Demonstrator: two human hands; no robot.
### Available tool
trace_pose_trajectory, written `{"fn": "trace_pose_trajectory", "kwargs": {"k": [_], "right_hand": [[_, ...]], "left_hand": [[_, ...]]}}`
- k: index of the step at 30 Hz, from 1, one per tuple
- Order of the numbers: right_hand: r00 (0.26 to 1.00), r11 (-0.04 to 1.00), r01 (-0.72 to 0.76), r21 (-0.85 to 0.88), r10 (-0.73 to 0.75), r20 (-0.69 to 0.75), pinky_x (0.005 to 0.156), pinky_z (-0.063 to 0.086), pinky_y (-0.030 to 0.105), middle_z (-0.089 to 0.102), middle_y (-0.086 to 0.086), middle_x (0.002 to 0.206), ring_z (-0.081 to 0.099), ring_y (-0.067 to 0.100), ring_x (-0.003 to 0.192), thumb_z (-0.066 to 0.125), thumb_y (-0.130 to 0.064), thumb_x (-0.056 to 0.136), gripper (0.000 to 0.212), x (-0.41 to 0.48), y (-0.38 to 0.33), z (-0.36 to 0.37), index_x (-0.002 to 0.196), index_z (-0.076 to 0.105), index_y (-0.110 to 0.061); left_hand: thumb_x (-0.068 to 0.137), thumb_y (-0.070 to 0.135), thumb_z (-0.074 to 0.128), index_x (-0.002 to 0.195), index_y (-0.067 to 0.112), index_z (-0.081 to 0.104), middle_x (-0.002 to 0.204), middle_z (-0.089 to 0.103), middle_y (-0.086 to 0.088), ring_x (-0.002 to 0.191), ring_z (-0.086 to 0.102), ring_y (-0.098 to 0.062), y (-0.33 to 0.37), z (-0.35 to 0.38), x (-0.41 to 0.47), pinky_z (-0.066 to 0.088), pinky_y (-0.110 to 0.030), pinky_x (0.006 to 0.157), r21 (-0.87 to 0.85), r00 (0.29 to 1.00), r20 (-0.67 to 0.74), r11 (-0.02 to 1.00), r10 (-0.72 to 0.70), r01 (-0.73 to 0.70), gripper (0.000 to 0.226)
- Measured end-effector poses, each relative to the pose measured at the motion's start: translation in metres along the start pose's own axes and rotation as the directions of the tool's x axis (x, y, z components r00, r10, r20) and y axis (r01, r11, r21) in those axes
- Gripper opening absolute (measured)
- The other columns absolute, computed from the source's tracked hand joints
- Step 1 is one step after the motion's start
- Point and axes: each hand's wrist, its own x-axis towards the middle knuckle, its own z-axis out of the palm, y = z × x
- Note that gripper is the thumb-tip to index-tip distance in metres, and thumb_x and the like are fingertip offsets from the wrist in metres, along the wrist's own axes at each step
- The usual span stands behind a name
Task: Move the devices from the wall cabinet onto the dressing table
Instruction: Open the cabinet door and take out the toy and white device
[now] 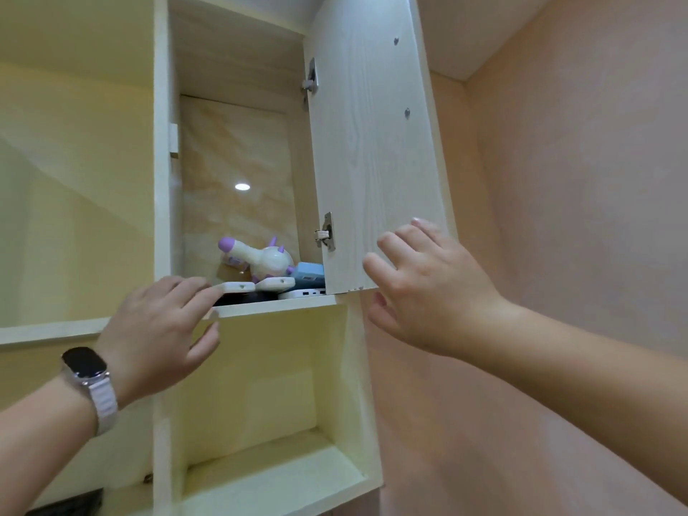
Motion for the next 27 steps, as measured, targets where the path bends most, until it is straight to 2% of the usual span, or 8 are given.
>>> {"fn": "trace_pose_trajectory", "kwargs": {"k": [3,7,9,14,18,21,23,27], "right_hand": [[0.994,0.999,-0.044,0.017,0.043,0.096,0.068,0.047,0.041,0.053,0.01,0.07,0.05,0.031,0.064,0.057,-0.029,0.072,0.021,0.013,-0.011,0.015,0.078,0.056,-0.009],[0.978,0.996,-0.068,0.059,0.055,0.199,0.054,0.031,0.032,0.052,0.007,0.067,0.042,0.026,0.058,0.066,-0.029,0.067,0.022,0.033,-0.024,0.04,0.074,0.056,-0.011],[0.973,0.993,-0.029,0.115,0.002,0.229,0.055,0.028,0.031,0.052,0.006,0.07,0.041,0.025,0.06,0.064,-0.029,0.072,0.02,0.044,-0.029,0.054,0.077,0.054,-0.012],[0.89,0.962,0.045,0.268,-0.16,0.427,0.067,0.038,0.032,0.051,0.002,0.104,0.049,0.024,0.096,0.048,-0.039,0.092,0.033,0.077,-0.042,0.085,0.118,0.05,-0.018],[0.875,0.937,-0.038,0.346,-0.136,0.465,0.065,0.037,0.032,0.052,0.001,0.106,0.05,0.023,0.099,0.048,-0.033,0.094,0.031,0.094,-0.055,0.11,0.119,0.052,-0.017],[0.87,0.921,-0.112,0.372,-0.09,0.484,0.066,0.036,0.033,0.05,0.0,0.1,0.05,0.024,0.1,0.047,-0.035,0.096,0.028,0.102,-0.058,0.122,0.114,0.054,-0.016],[0.878,0.933,-0.091,0.348,-0.09,0.47,0.064,0.035,0.033,0.048,-0.001,0.094,0.05,0.024,0.095,0.049,-0.037,0.095,0.027,0.106,-0.058,0.129,0.111,0.055,-0.016],[0.851,0.935,-0.088,0.343,-0.108,0.514,0.062,0.038,0.033,0.048,-0.003,0.09,0.048,0.023,0.089,0.057,-0.037,0.09,0.025,0.108,-0.059,0.142,0.108,0.058,-0.02]], "left_hand": [[0.081,0.039,0.045,0.104,0.01,0.068,0.097,0.067,-0.007,0.077,0.063,-0.032,-0.006,0.0,0.028,0.051,-0.037,0.061,-0.089,0.994,0.054,0.992,0.095,-0.09,0.044],[0.081,0.045,0.042,0.114,0.018,0.063,0.108,0.065,0.0,0.093,0.06,-0.026,-0.021,0.003,0.068,0.05,-0.037,0.072,-0.156,0.996,0.084,0.988,0.035,-0.022,0.048],[0.084,0.044,0.047,0.119,0.019,0.06,0.114,0.063,0.0,0.099,0.057,-0.023,-0.029,0.007,0.088,0.048,-0.036,0.077,-0.154,0.994,0.112,0.988,-0.015,0.033,0.045],[0.092,0.045,0.05,0.132,0.026,0.049,0.124,0.057,0.004,0.111,0.053,-0.019,-0.03,0.018,0.129,0.042,-0.031,0.075,0.037,0.955,0.295,0.999,-0.041,0.032,0.044],[0.091,0.044,0.051,0.136,0.028,0.045,0.133,0.053,0.002,0.115,0.053,-0.021,-0.027,0.039,0.149,0.04,-0.031,0.075,0.162,0.926,0.375,0.987,-0.047,-0.016,0.048],[0.091,0.036,0.052,0.137,0.022,0.046,0.133,0.055,-0.004,0.116,0.053,-0.025,-0.025,0.057,0.158,0.035,-0.029,0.073,0.119,0.889,0.437,0.988,-0.137,0.094,0.049],[0.088,0.031,0.055,0.13,0.017,0.051,0.124,0.061,-0.008,0.11,0.057,-0.028,-0.024,0.067,0.162,0.04,-0.03,0.072,0.085,0.837,0.518,0.984,-0.176,0.155,0.045],[0.084,0.031,0.061,0.086,0.017,0.06,0.079,0.062,-0.003,0.076,0.059,-0.026,-0.021,0.076,0.168,0.043,-0.029,0.06,0.098,0.733,0.66,0.987,-0.162,0.129,0.014]]}}
